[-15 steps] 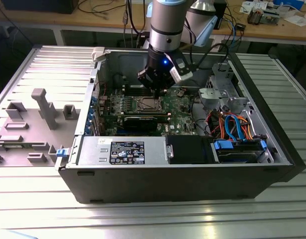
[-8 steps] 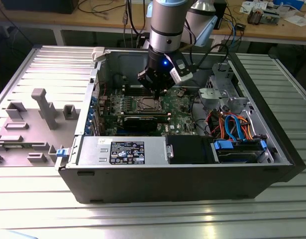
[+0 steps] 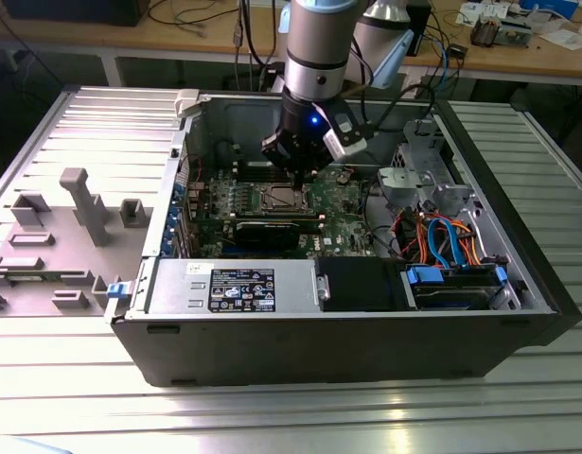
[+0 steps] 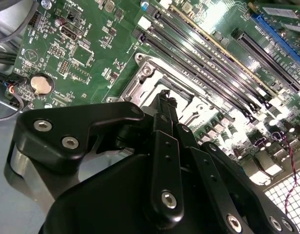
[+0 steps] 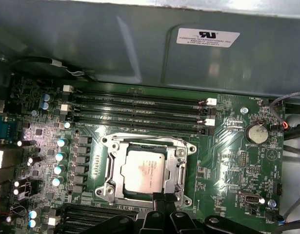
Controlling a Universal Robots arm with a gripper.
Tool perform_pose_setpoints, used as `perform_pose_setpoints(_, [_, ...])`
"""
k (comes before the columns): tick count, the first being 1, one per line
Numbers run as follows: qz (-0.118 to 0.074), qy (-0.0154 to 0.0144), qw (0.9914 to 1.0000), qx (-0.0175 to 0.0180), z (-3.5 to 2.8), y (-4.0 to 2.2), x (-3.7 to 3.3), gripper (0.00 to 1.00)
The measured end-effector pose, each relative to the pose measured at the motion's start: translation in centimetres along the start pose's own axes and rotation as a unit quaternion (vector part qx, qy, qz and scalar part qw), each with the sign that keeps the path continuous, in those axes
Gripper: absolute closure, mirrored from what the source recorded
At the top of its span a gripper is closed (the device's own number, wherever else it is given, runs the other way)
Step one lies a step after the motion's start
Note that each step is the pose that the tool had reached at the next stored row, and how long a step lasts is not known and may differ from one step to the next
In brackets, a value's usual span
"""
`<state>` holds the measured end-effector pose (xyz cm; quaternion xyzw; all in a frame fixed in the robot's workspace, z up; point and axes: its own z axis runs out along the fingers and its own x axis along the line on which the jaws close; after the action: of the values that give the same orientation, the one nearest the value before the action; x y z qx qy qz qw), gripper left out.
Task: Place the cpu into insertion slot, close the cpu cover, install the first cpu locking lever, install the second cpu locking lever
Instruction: 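Install the second cpu locking lever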
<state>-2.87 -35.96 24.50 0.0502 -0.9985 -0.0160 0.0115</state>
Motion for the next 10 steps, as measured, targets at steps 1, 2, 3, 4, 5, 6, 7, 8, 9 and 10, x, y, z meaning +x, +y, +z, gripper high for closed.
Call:
perform_pose_setpoints(1, [0.0, 0.0, 1.0, 0.0, 0.0, -0.08, 0.01, 0.89])
perform_pose_setpoints(2, [0.0, 0.0, 1.0, 0.0, 0.0, -0.15, 0.02, 0.89])
perform_pose_setpoints(3, [0.0, 0.0, 1.0, -0.0001, 0.0, -0.32, 0.03, 0.89])
perform_pose_setpoints(4, [0.0, -0.0001, 1.0, -0.001, -0.02, -1.03, 0.11, 0.89])
perform_pose_setpoints(5, [0.0, -0.0014, 0.9999, -0.0138, -0.06, -2.52, 0.28, 0.89])
perform_pose_setpoints(6, [-0.001, -0.0031, 0.99953, -0.0304, -0.07, -4.08, 0.59, 0.89])
perform_pose_setpoints(7, [-0.001, -0.0034, 0.99944, -0.0333, -0.05, -4.34, 0.92, 0.89])
perform_pose_setpoints(8, [-0.001, -0.0035, 0.99941, -0.0342, -0.05, -4.37, 1.06, 0.89])
perform_pose_setpoints(9, [-0.001, -0.0037, 0.99936, -0.0355, -0.04, -4.42, 1.21, 0.89])
perform_pose_setpoints(10, [-0.001, -0.0038, 0.9993, -0.0372, -0.03, -4.49, 1.42, 0.89])
